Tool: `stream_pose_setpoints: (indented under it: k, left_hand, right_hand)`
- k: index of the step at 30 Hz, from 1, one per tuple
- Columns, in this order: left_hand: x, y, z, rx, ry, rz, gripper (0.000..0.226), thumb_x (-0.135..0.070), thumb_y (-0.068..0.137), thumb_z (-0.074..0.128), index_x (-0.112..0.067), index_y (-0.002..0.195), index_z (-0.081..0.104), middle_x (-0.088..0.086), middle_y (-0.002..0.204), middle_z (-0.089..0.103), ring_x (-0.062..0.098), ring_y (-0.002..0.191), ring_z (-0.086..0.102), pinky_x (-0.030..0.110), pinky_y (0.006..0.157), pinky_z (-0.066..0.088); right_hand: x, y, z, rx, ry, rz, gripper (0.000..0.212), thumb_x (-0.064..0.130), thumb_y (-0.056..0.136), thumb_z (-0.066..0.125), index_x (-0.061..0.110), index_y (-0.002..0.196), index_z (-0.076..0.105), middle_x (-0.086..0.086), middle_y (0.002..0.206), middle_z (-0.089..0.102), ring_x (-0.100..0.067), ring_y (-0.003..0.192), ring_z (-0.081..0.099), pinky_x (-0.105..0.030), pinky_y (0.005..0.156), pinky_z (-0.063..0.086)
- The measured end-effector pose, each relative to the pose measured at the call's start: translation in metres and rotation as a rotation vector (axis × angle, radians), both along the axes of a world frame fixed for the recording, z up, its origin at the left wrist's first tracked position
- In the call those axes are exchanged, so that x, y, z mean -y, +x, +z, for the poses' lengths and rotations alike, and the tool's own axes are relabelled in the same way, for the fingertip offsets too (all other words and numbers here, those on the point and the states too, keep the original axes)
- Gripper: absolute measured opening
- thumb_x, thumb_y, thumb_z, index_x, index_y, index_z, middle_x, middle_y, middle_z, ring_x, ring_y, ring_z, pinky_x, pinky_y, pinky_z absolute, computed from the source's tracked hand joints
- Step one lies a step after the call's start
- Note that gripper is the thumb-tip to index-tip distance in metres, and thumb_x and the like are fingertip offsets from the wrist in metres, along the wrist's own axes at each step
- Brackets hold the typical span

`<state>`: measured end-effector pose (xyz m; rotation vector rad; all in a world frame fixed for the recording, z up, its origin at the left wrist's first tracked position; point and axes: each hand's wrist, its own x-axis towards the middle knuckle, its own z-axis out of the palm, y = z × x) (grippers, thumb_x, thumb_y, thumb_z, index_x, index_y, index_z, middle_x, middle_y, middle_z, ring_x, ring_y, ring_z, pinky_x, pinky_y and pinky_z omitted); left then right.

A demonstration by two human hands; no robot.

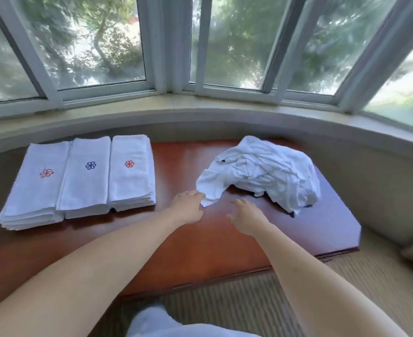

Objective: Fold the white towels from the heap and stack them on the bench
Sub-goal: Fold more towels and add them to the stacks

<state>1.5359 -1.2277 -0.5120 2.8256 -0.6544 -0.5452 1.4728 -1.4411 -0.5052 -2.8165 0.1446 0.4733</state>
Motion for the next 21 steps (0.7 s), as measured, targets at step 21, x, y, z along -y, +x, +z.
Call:
stream_pose_setpoints:
  k: [21]
  left_hand:
    - [0.242, 0.082, -0.049, -0.153, -0.097, -0.126, 0.061, -0.035, 0.097, 0.053, -0.023, 0.155, 0.037, 0.002, 0.159, 0.038, 0.028, 0.139, 0.044, 0.044, 0.111, 0.041]
  right_hand:
    - [0.208, 0.033, -0.032, -0.109, 0.011, -0.213, 0.059, 0.035, 0.099, 0.052, 0.023, 0.155, 0.040, -0.002, 0.155, 0.041, -0.027, 0.139, 0.042, -0.043, 0.107, 0.044]
